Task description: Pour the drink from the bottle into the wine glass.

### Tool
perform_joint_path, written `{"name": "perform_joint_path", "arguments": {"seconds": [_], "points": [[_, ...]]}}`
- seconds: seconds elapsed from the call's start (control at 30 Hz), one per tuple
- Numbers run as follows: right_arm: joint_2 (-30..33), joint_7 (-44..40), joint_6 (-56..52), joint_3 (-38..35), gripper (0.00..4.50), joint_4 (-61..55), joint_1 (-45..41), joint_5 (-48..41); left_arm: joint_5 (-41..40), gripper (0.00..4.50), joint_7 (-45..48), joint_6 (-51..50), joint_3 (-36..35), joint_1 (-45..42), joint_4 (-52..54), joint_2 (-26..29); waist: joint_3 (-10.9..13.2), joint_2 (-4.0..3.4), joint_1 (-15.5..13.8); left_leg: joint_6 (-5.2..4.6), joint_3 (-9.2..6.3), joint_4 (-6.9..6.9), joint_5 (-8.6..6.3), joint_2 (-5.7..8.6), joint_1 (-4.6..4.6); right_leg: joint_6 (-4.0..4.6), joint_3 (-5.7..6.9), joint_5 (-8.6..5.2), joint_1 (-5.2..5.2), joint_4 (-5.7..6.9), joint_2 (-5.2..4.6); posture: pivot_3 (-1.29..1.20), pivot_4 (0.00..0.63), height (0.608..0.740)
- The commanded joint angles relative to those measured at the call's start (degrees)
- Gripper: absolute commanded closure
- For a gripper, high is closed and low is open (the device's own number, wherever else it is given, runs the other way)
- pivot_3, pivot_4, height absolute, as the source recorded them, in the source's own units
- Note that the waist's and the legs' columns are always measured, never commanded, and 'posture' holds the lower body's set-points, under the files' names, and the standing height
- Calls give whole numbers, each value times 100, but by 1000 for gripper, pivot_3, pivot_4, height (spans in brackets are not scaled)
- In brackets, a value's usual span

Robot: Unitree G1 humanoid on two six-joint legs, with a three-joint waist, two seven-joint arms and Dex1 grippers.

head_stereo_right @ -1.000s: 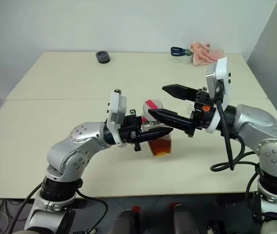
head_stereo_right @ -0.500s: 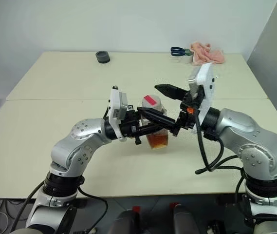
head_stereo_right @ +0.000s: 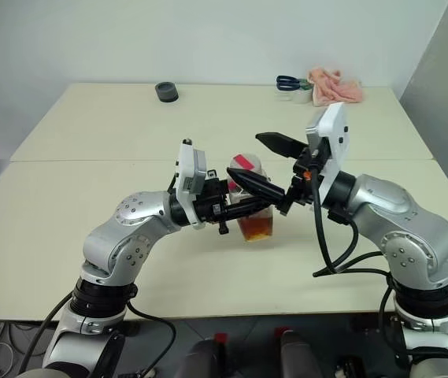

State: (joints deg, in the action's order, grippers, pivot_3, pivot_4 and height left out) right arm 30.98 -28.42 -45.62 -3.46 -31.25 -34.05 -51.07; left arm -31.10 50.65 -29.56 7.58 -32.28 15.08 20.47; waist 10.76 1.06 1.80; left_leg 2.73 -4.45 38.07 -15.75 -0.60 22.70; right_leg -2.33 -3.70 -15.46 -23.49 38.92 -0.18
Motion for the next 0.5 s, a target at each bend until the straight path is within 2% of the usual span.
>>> {"name": "perform_joint_path", "arguments": {"seconds": [0.03, 0.5], "points": [[128, 23, -15, -313, 17, -174, 65, -175, -41, 2770, 17, 136, -30, -123, 130, -55, 0, 0, 1, 0, 0, 0, 0, 0, 0, 0, 0, 0, 0, 0, 0, 0, 150, 740], [539, 6, -123, -573, 17, -309, 269, -484, -11, 2770, 91, 194, -8, -147, 77, -61, 0, 0, -1, 0, 1, 0, 0, 1, 0, 0, -1, 0, 0, 0, 0, 0, 150, 740]]}}
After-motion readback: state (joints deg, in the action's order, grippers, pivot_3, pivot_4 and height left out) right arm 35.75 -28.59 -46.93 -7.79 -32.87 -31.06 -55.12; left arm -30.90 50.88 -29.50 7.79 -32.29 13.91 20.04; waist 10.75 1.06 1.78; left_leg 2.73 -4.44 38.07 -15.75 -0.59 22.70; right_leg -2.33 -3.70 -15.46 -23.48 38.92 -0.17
